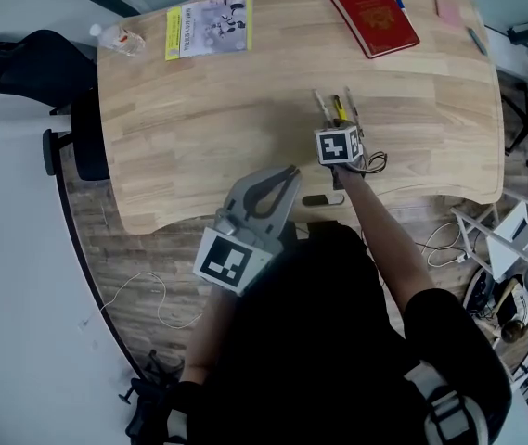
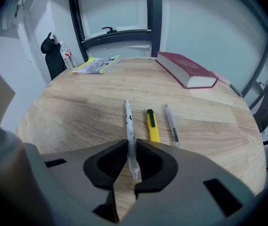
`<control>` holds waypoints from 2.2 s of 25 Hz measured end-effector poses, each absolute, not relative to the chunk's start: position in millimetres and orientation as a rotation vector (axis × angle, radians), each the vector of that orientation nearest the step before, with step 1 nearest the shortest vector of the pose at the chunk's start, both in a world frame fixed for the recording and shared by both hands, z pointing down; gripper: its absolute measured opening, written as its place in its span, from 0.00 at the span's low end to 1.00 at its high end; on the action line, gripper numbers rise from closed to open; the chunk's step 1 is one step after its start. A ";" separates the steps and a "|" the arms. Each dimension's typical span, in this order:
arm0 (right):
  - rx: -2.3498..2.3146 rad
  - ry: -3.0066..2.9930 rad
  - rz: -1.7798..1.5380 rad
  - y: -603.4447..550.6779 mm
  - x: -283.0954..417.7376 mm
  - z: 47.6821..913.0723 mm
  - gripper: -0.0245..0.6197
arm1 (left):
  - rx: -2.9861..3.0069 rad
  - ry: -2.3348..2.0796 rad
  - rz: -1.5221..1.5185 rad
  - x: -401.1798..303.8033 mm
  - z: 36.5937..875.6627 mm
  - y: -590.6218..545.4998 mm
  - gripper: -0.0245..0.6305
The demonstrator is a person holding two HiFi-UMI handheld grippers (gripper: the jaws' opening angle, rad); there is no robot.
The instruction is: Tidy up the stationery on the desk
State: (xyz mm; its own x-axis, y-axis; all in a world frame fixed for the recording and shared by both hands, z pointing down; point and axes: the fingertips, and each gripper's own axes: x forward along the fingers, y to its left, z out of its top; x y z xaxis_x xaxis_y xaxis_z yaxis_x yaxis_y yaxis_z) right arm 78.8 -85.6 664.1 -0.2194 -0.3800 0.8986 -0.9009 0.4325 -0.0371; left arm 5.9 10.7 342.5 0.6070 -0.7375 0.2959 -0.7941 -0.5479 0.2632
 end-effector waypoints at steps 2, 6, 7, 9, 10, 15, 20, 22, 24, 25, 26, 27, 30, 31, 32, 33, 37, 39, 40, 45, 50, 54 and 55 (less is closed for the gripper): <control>1.107 -1.799 0.745 -85.4 78.8 664.5 0.15 | 2.465 -1.240 0.214 5.0 341.9 12.8 0.10; 1.124 -1.806 0.792 -82.4 78.5 664.3 0.16 | 2.465 -1.255 0.223 4.9 340.3 19.0 0.10; 1.124 -1.808 0.795 -81.5 78.1 664.5 0.17 | 2.465 -1.258 0.224 5.2 339.6 20.3 0.10; 1.124 -1.814 0.793 -81.1 77.9 665.0 0.18 | 2.467 -1.264 0.227 6.1 338.4 22.7 0.10; 1.125 -1.816 0.791 -81.2 78.0 665.3 0.18 | 2.467 -1.268 0.229 6.6 338.0 23.8 0.10; 1.106 -1.845 0.787 -80.9 76.1 660.9 0.22 | 2.463 -1.302 0.233 7.2 334.1 30.6 0.10; 1.100 -1.922 0.743 -80.2 76.9 639.8 0.22 | 2.452 -1.342 0.222 9.1 327.8 37.1 0.10; 1.061 -1.967 0.723 -75.1 77.1 631.0 0.22 | 2.441 -1.366 0.213 9.0 324.8 38.6 0.10; 1.025 -2.017 0.681 -70.6 78.6 616.2 0.22 | 2.441 -1.392 0.226 7.5 324.5 40.4 0.10; 1.013 -2.040 0.659 -68.9 80.1 606.6 0.22 | 2.446 -1.404 0.237 6.0 325.2 41.2 0.10; 1.005 -2.063 0.639 -68.0 82.5 597.8 0.21 | 2.449 -1.415 0.239 4.6 325.1 41.4 0.10; 1.002 -2.085 0.622 -67.7 85.9 589.5 0.19 | 2.447 -1.427 0.231 3.5 324.2 41.1 0.10; 1.006 -2.124 0.582 -64.5 100.5 565.5 0.13 | 2.428 -1.474 0.223 -1.0 323.5 43.2 0.10; 1.007 -2.143 0.574 -63.2 104.0 558.6 0.10 | 2.419 -1.490 0.228 -3.4 323.8 44.6 0.10; 1.007 -2.165 0.566 -62.9 106.3 551.9 0.09 | 2.413 -1.506 0.231 -6.1 323.5 45.5 0.10; 1.010 -2.189 0.559 -63.3 108.3 544.5 0.08 | 2.409 -1.520 0.231 -8.7 322.7 46.2 0.10; 1.046 -2.271 0.551 -58.8 115.2 507.9 0.07 | 2.405 -1.557 0.229 -20.1 318.5 53.2 0.10; 1.063 -2.323 0.551 -54.6 116.1 488.8 0.07 | 2.405 -1.567 0.230 -26.4 315.9 54.8 0.10; 1.069 -2.350 0.546 -52.5 116.4 478.9 0.07 | 2.408 -1.569 0.227 -28.9 314.7 55.2 0.10; 1.063 -2.521 0.479 -32.1 110.3 423.4 0.07 | 2.441 -1.541 0.186 -36.6 304.9 61.4 0.10; 1.046 -2.710 0.478 3.0 100.4 359.5 0.07 | 2.460 -1.507 0.145 -43.2 294.0 77.8 0.10; 0.973 -2.857 0.428 37.4 83.0 315.7 0.07 | 2.488 -1.470 0.125 -48.7 290.2 95.3 0.10; 0.951 -2.884 0.411 45.4 77.8 308.1 0.07 | 2.495 -1.459 0.122 -49.9 290.4 99.2 0.10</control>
State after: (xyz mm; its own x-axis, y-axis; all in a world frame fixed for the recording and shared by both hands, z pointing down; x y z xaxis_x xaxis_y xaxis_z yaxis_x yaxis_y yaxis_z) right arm 77.8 45.4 308.1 -0.8048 -0.5727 0.1557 -0.5934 0.7719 -0.2281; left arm -49.9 99.2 290.4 0.4954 -0.8463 0.1957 -0.8671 -0.4681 0.1705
